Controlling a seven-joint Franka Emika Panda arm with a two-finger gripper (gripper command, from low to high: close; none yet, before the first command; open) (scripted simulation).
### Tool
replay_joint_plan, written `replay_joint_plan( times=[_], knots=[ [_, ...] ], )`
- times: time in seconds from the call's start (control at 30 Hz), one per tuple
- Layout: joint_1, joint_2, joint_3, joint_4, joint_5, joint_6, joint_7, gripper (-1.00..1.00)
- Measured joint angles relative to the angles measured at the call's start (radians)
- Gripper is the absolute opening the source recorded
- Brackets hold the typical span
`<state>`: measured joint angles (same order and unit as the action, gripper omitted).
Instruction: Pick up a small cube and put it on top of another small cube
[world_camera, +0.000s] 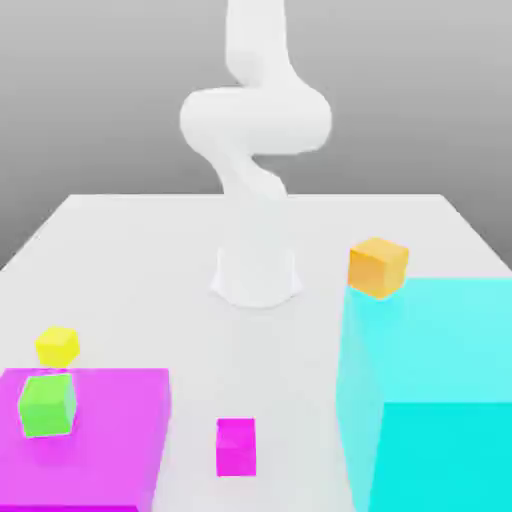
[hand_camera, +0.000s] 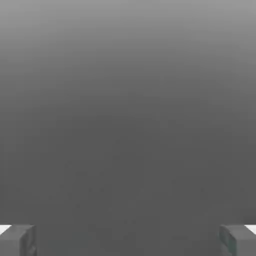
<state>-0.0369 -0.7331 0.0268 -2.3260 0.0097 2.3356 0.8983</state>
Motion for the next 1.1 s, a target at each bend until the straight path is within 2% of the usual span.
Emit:
replay_joint_plan(
  times=[0.33,0.67,0.87,1.1],
  knots=[
    [-0.140,0.268,0.117,-0.105,0.016,0.144,0.414,0.00],
    [-0.249,0.535,0.213,-0.208,-0.021,0.286,0.859,0.00],
    [-0.287,0.698,0.234,-0.270,-0.068,0.371,1.143,0.00],
    [-0.264,0.895,0.192,-0.326,-0.123,0.482,1.440,0.00]
  ],
)
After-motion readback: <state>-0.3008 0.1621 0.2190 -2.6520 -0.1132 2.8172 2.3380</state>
